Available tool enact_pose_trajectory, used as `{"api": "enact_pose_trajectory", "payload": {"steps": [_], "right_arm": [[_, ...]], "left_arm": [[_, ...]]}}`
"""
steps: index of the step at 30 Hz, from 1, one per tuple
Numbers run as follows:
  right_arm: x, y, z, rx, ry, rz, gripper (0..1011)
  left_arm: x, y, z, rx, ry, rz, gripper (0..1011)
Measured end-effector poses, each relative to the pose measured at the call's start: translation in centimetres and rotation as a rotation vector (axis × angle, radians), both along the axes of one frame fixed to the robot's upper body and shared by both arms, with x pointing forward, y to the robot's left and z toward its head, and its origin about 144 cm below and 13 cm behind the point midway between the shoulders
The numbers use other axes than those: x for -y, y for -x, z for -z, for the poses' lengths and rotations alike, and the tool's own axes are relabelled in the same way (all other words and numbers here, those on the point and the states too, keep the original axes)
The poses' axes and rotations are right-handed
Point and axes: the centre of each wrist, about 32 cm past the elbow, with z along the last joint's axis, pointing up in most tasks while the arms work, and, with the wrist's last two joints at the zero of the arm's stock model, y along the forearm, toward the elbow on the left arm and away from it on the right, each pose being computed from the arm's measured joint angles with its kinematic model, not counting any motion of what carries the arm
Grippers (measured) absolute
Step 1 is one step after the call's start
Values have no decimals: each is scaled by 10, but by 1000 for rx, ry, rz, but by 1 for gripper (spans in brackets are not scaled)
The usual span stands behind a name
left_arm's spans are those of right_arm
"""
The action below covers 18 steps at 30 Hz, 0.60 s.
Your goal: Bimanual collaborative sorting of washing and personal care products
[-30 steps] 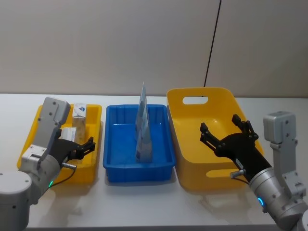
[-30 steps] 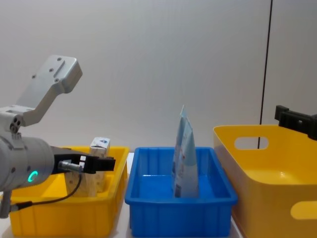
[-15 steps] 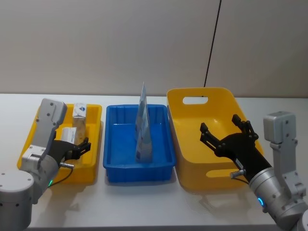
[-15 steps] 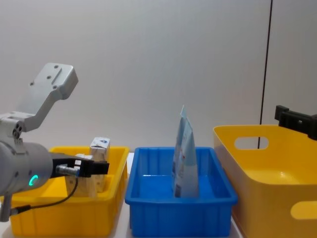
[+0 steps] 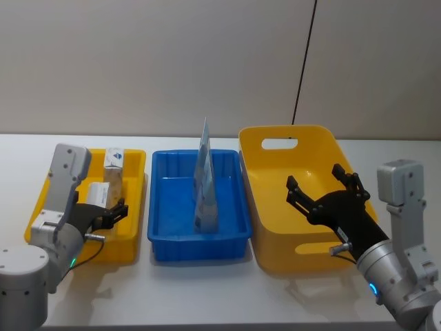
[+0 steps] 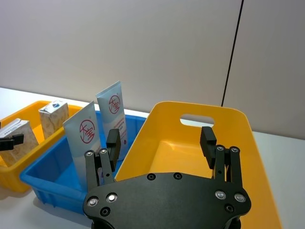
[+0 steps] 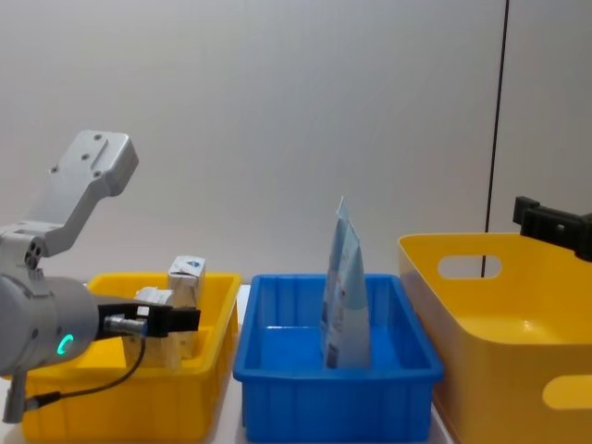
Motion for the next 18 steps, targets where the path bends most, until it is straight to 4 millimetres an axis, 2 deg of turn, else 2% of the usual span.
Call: {"api": "enact_pose_trajectory", "payload": {"steps": [18], "right_arm": [[0,0,0,0,0,0,1003]], "left_arm": [[0,-2,9,-18,32,-60,979]]}}
